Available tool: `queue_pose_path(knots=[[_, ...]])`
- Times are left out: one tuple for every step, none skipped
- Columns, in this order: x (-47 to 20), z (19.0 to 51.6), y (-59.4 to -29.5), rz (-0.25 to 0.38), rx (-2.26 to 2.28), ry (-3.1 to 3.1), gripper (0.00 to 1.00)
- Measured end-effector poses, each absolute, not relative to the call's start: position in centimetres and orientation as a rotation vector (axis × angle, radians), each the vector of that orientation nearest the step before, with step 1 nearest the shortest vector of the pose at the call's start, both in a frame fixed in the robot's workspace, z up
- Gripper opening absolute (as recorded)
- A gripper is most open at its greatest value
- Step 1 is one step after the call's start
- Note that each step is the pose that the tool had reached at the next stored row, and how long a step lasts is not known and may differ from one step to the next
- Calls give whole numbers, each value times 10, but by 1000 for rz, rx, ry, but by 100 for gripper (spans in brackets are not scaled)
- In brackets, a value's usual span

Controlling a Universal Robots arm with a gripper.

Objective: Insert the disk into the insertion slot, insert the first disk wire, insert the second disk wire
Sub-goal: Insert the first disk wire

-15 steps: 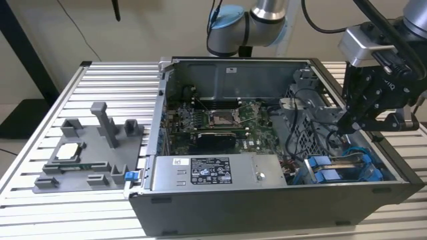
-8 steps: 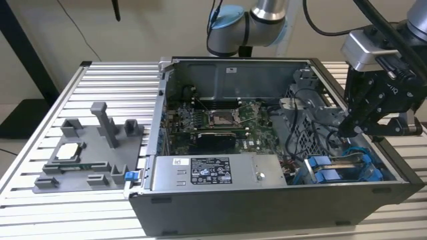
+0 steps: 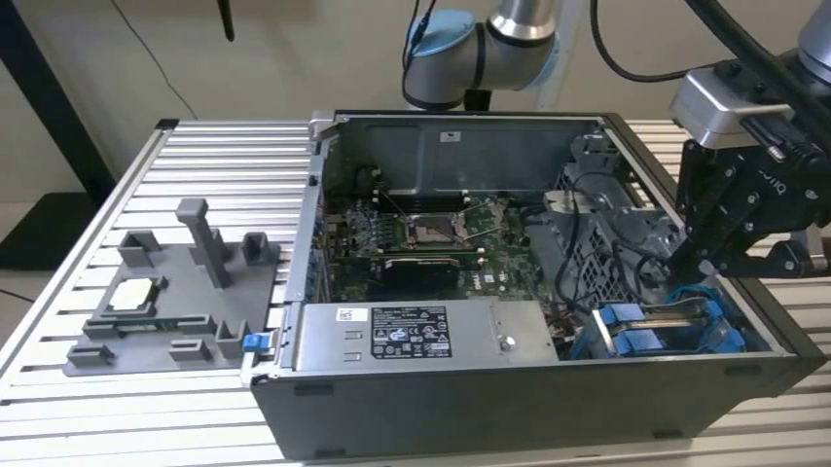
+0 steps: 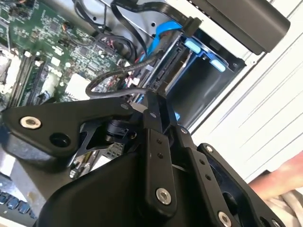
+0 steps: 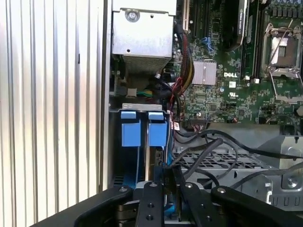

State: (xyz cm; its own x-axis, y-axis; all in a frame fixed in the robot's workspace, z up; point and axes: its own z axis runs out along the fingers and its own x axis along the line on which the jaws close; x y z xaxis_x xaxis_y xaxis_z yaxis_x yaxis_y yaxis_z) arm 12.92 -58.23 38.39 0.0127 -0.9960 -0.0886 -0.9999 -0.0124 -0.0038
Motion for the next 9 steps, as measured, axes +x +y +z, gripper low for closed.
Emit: queue_pose_path(knots=[[129,383,-583,93,-2188,2161,0],[130,382,-584,93,-2189,2161,0],[131,381,-585,96,-2190,2162,0],[131,380,-585,100,-2191,2164,0],[132,379,-586,106,-2192,2166,0],[133,379,-587,115,-2194,2169,0],[135,378,-588,126,-2198,2173,0],[136,378,-589,137,-2202,2178,0],[137,378,-590,148,-2205,2182,0]])
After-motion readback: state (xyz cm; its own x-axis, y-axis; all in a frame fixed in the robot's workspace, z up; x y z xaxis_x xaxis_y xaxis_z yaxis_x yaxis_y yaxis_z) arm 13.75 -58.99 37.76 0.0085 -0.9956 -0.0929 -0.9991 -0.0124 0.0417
